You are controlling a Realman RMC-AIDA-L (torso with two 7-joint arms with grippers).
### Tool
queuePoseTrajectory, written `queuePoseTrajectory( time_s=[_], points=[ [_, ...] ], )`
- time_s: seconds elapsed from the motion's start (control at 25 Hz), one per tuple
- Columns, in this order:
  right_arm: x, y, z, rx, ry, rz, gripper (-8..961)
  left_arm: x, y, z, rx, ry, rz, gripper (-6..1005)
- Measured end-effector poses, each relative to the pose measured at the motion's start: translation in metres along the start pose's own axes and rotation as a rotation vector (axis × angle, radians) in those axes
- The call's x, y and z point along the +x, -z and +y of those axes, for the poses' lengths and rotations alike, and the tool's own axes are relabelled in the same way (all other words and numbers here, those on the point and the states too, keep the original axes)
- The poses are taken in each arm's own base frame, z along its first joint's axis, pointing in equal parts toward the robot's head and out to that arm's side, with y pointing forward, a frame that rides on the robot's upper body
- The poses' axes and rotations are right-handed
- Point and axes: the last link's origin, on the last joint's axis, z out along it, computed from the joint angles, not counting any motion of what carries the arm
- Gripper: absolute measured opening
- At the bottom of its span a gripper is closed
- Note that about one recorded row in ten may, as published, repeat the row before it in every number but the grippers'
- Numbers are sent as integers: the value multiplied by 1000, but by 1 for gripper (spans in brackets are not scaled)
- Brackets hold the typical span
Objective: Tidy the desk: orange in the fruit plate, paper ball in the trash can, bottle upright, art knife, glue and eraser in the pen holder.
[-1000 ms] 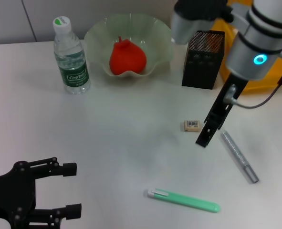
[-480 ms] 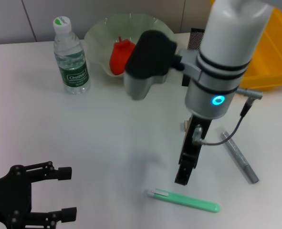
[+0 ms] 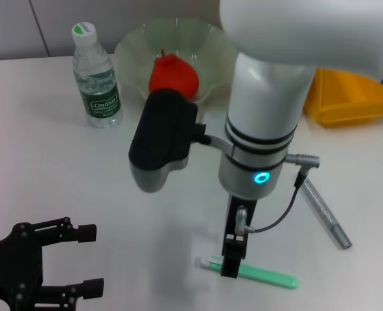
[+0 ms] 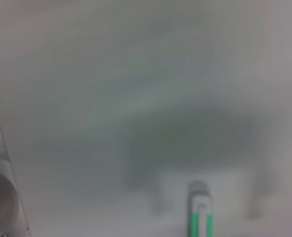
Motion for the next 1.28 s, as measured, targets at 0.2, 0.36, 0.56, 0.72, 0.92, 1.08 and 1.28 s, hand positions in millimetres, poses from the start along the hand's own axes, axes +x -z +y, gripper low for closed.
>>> queuePoseTrajectory(
  time_s=[0.2, 0.36, 0.56, 0.72, 0.92, 1.08, 1.28],
  points=[
    [-7, -11, 7, -12, 18, -20, 686, 0, -1, -1, 7, -5, 1, 842],
    [-8, -20, 8, -1, 17, -18, 675, 0, -2, -1, 7, -10, 4, 842],
    [-8, -25, 7, 9, 11, -20, 661, 0, -2, -1, 8, -10, 4, 841],
    [-7, -29, 5, 12, -9, -15, 649, -1, -3, -1, 9, -10, 5, 841],
    [-7, -29, 5, 15, -9, -18, 635, -1, -3, -2, 14, -9, 5, 841],
    [-7, -31, 4, 16, -11, -24, 624, -1, -4, -2, 14, -9, 6, 841],
    [-6, -32, 5, 19, -5, -17, 421, -1, -5, -2, 17, -11, 9, 841]
  ],
)
